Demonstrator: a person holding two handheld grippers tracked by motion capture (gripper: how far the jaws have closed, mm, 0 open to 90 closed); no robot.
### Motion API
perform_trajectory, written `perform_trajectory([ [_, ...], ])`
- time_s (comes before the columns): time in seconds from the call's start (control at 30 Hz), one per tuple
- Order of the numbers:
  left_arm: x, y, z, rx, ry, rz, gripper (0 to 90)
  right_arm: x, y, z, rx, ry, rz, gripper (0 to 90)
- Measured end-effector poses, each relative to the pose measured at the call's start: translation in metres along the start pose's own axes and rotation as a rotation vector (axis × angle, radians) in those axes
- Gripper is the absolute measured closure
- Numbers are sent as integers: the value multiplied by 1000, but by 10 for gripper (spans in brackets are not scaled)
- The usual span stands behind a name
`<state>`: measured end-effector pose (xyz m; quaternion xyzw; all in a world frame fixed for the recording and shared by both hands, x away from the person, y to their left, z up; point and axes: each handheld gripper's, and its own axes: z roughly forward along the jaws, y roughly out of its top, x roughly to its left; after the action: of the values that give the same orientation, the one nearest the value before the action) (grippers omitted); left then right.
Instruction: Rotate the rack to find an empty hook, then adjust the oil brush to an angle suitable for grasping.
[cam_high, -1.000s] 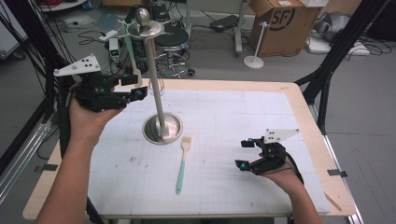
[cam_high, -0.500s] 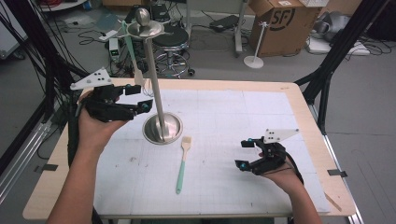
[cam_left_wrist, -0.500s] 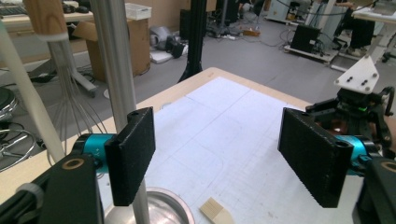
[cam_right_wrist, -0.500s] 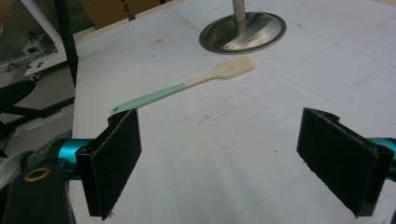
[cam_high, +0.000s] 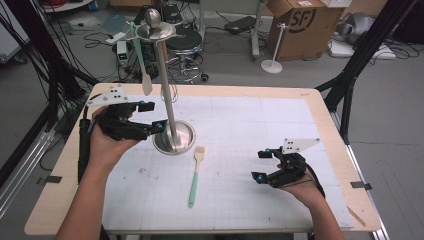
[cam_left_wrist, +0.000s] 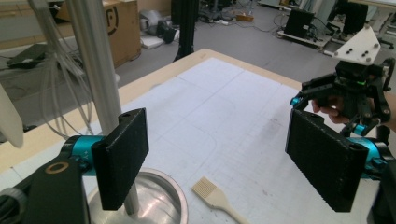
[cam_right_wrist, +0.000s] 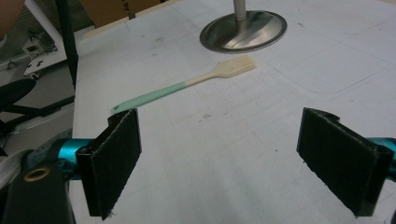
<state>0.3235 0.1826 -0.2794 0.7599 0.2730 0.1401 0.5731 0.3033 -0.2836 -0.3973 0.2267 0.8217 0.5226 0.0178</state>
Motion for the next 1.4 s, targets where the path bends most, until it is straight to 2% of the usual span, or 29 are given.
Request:
perform_trajectory([
  [0.1, -2, -7, 2, -4, -3, -7, 207, 0, 0, 0, -2, -2, -2, 131],
  [0.2, -4, -14, 6, 20, 20, 2, 198, 0, 0, 0, 0, 1, -2, 131],
  [0.4, -7, -27, 14, 41, 3, 1, 175, 0, 0, 0, 0, 0, 1, 131],
  [0.7, -9, -37, 20, 63, -6, -6, 168, -1, -1, 2, 10, 1, 1, 131],
  [1.03, -14, -44, 20, 61, -5, -4, 167, 0, -2, 0, 2, -2, 1, 131],
  [1.13, -15, -49, 20, 64, 7, 3, 167, 0, -2, 0, -1, -4, 1, 131],
  [1.23, -16, -56, 20, 52, -10, -9, 168, -1, -2, 1, 7, -5, -2, 131],
  [1.4, -17, -66, 24, 63, -23, -14, 167, 0, -3, 4, 22, -5, 1, 131],
])
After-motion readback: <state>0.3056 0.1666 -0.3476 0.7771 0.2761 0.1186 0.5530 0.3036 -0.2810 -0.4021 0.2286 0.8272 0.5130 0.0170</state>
